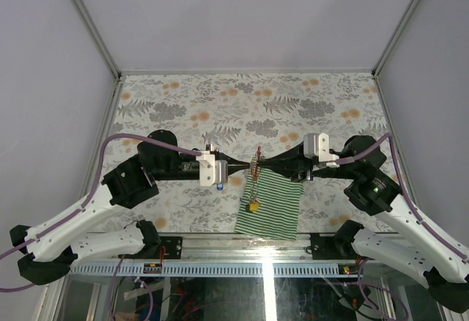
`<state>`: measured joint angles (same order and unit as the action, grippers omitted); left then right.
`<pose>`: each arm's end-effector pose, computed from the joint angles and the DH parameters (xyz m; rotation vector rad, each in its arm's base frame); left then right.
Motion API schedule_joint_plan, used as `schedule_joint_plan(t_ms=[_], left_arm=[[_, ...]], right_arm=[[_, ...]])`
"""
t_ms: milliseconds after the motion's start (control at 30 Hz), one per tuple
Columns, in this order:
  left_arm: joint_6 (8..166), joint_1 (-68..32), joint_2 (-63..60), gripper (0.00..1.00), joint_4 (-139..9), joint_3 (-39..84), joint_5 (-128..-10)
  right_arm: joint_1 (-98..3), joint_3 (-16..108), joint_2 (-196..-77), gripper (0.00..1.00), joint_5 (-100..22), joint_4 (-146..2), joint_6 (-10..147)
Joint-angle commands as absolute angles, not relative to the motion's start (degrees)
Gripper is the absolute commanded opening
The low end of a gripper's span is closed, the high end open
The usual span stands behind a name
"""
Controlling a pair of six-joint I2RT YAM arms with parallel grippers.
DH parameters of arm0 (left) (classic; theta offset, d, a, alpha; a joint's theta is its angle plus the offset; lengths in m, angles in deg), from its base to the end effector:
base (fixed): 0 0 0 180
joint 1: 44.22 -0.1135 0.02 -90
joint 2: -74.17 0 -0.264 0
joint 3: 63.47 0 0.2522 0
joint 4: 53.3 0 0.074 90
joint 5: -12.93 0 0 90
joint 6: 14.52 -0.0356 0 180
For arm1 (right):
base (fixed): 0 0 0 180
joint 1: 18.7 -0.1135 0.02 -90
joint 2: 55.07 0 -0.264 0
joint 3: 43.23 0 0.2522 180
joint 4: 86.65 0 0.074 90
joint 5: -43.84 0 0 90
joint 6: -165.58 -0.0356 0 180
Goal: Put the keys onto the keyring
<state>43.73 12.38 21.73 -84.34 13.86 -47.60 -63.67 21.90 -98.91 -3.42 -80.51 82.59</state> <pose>0.0912 -0.1701 0.4177 1.4507 0.9255 -0.7537 0.0970 0.1310 0.4141 -1.1649 0.8755 1.0315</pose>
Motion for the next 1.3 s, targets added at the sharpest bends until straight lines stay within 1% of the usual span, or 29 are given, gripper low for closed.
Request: schedule_joint_plan(t_ms=[0,300,500,633,967,1267], left_arm=[[44.4,12.7,21.7,0.0,-82.7,13.2,-48.3],[45.7,12.7,21.5,0.01,-79.8,12.2,-45.9],[49.1,12.6,23.8,0.17,-74.0,10.3,-47.0],[52.3,12.6,25.6,0.21,-67.9,7.9,-48.6],[53.9,12.6,25.8,0.22,-62.8,6.7,-46.7],[54.3,12.7,23.5,0.21,-62.6,7.2,-43.3]], right_arm=[[-64.1,24.0,-97.1,0.0,-3.2,-89.1,80.1],[-64.1,22.9,-97.2,0.0,-3.5,-92.6,77.8],[-64.1,23.5,-97.1,0.0,-3.5,-90.8,78.9],[-64.0,23.6,-97.0,0.0,-3.3,-89.9,79.8],[-64.1,23.9,-97.0,0.0,-2.5,-88.3,80.6],[-64.0,23.8,-96.9,0.0,-2.4,-88.3,80.8]])
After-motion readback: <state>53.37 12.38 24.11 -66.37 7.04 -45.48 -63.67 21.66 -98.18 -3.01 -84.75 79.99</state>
